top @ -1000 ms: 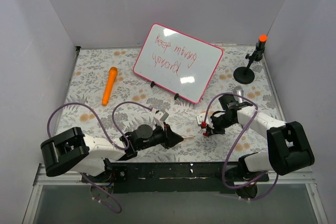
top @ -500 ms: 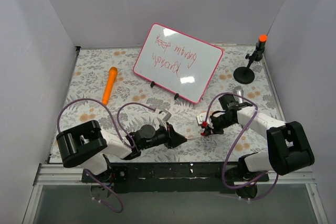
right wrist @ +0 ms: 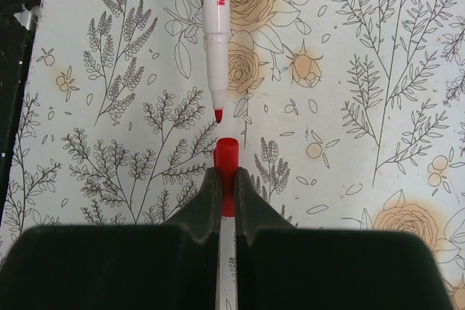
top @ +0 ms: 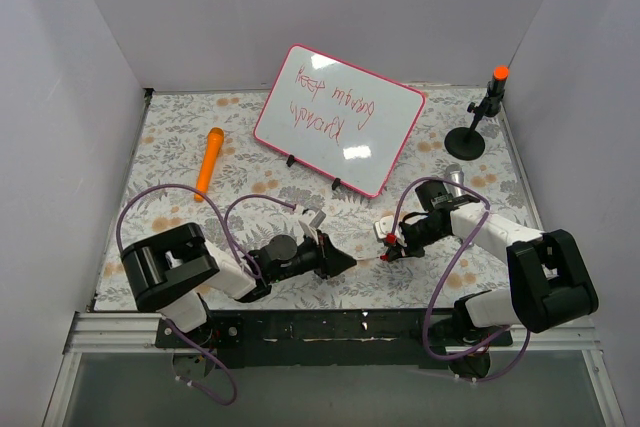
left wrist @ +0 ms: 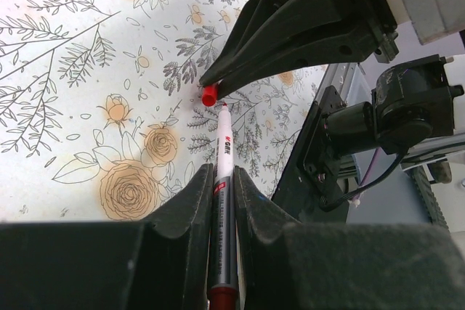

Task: Write a sentence on the whiteboard
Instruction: Insert the whiteboard marker without the cap into the pen cap.

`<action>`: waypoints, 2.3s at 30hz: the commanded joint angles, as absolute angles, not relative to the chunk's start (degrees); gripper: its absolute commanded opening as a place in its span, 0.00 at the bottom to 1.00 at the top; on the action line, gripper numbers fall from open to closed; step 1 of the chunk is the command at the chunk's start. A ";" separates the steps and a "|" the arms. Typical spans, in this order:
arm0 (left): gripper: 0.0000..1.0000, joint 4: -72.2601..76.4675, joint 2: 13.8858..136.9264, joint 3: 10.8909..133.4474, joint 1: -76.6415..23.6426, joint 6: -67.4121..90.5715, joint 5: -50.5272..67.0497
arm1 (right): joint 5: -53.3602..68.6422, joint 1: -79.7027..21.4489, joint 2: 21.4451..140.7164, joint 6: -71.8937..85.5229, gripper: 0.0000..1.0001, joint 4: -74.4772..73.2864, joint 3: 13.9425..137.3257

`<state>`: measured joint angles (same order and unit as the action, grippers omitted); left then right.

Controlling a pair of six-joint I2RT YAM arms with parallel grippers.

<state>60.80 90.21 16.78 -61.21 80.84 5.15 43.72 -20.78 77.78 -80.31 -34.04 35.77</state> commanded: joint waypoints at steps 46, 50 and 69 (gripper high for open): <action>0.00 61.61 94.66 19.86 -59.68 79.37 7.73 | 45.88 -21.18 78.66 -79.72 0.01 -34.10 36.12; 0.00 61.70 94.92 19.95 -59.76 79.28 8.17 | 45.79 -21.18 78.49 -79.37 0.01 -33.84 36.12; 0.00 61.79 96.42 21.00 -59.50 79.10 9.05 | 46.49 -21.09 78.66 -79.81 0.01 -34.36 35.95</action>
